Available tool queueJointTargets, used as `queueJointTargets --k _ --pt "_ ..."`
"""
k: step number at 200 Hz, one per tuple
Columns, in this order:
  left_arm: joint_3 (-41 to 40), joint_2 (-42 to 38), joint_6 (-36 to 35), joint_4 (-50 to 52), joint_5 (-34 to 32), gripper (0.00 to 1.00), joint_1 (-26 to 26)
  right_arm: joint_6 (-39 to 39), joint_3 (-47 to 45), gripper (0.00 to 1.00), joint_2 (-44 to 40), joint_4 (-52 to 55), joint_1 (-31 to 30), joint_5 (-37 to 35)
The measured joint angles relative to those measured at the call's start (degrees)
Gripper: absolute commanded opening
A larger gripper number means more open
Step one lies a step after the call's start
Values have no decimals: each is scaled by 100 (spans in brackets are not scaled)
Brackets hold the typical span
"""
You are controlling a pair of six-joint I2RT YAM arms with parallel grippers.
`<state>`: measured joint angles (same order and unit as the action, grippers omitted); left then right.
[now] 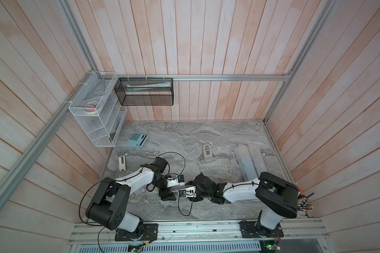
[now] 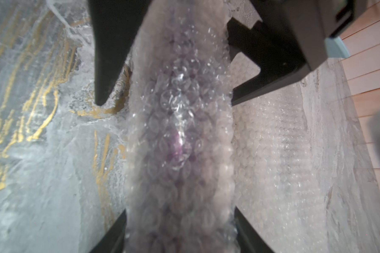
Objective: Wrap wine bottles in bubble wrap
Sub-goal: Wrap the wine bottle in bubble wrap.
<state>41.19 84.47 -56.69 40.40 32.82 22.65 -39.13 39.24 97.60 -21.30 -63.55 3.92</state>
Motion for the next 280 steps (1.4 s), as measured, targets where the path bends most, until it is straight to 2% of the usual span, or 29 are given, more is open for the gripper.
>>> queueJointTargets --k 4,8,11,56,117,165,210,231,280 --pt "0 -63 -9 20 -2 90 0 52 20 56 0 39 17 39" --pt "0 -122 28 42 2 99 0 107 37 56 0 79 35 90" --pt "0 -173 15 52 -4 100 0 157 55 56 0 114 52 136" --pt "0 -1239 249 234 -42 100 0 824 282 55 0 658 468 1097" --pt "0 -2428 400 372 -498 100 -264 1351 507 54 168 1104 973 2437" --pt "-107 -2540 365 678 -420 100 -280 1856 975 54 675 1349 1357 3541" --pt "-584 -2599 -105 660 -503 100 -98 2166 1580 54 1222 1816 1598 4389" --pt "-813 -2562 -354 409 -752 100 181 2232 1818 54 1408 2076 1650 4621" --pt "-822 -2437 -549 -310 -1165 100 450 2337 2238 54 1620 2702 1716 4839"
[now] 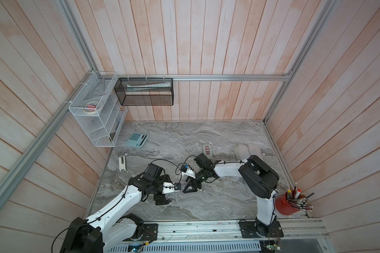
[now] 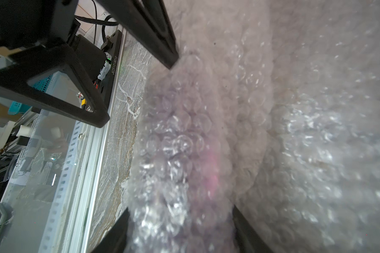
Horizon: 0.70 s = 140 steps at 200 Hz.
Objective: Wrap wine bottles in bubble wrap
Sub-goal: Wrap the wine bottle in bubble wrap.
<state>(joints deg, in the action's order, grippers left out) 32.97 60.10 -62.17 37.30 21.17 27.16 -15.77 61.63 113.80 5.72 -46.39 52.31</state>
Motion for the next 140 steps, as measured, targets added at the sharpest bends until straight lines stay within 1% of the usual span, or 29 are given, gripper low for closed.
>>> queueJointTargets --k 36,76,94,140 --pt "2 0 2 -240 -2 100 225 146 107 54 20 210 -2 9" --pt "-94 516 4 -667 -105 99 304 234 166 54 33 350 -2 11" --pt "-103 629 26 -901 -208 98 317 251 170 54 33 376 -2 15" --pt "-219 929 15 -1259 -415 87 402 374 245 56 33 551 -2 33"
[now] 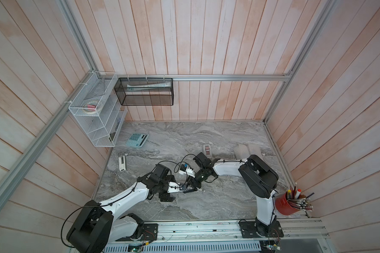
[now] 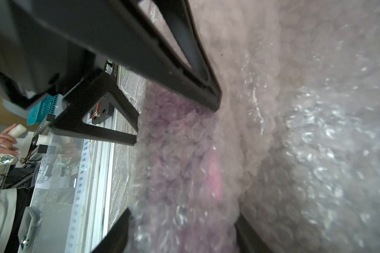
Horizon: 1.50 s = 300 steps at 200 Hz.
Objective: Wrap wine bottles in bubble wrap
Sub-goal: Wrap the wine bottle in bubble wrap.
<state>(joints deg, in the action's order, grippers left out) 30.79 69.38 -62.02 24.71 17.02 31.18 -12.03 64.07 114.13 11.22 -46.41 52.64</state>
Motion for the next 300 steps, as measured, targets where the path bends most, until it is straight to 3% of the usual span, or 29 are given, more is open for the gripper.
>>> queueJointTargets --k 23,46,64,109,150,187,220,261,300 --pt "-2 136 -44 -98 -107 79 55 98 9 58 2 39 0 35" --pt "31 372 -87 -229 -275 60 109 155 11 60 4 101 0 120" --pt "83 501 -79 -219 -361 56 118 160 13 62 4 127 4 164" --pt "103 509 -74 -170 -358 51 118 129 -46 76 -109 74 66 -2" --pt "278 702 157 72 79 48 -221 46 -629 79 -1143 -197 166 -323" --pt "706 1222 487 564 699 49 -614 -149 -1493 79 -2243 -1357 251 -1222" --pt "1276 1878 640 1130 1152 46 -776 -778 -2389 80 -2918 -2463 -214 -2273" --pt "1862 2483 684 1690 1464 47 -817 -1646 -2920 82 -2909 -3106 -946 -3158" --pt "1991 2608 717 1838 1537 49 -837 -2339 -2710 82 -2271 -3248 -1134 -3803"
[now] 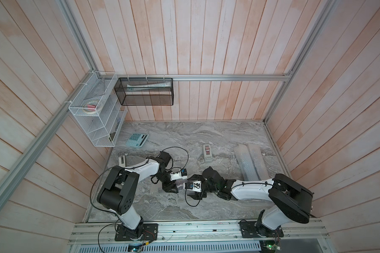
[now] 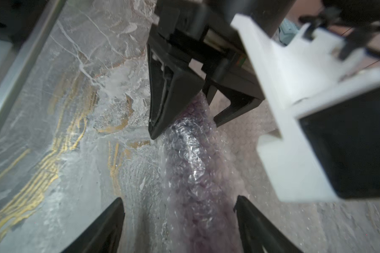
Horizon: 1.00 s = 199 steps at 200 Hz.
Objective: Wrap wine bottles in bubble wrap
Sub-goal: Wrap the wine bottle in bubble wrap.
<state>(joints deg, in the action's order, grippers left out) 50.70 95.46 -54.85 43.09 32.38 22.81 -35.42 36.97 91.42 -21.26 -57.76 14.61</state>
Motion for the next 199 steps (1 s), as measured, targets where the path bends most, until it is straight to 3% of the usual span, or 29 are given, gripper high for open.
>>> queueJointTargets --k 62,110,149,159,199 --pt "4 0 52 0 2 55 2 -774 555 78 734 195 -146 -706" --pt "-74 -184 76 74 22 75 9 -903 791 64 909 468 -219 -914" --pt "-299 -756 103 50 4 88 11 -890 986 58 968 820 -221 -839" --pt "-317 -949 118 59 -11 100 11 -822 1045 58 986 920 -221 -802" --pt "-509 -1974 468 116 -376 100 11 -398 1279 57 1021 1349 -103 -411"
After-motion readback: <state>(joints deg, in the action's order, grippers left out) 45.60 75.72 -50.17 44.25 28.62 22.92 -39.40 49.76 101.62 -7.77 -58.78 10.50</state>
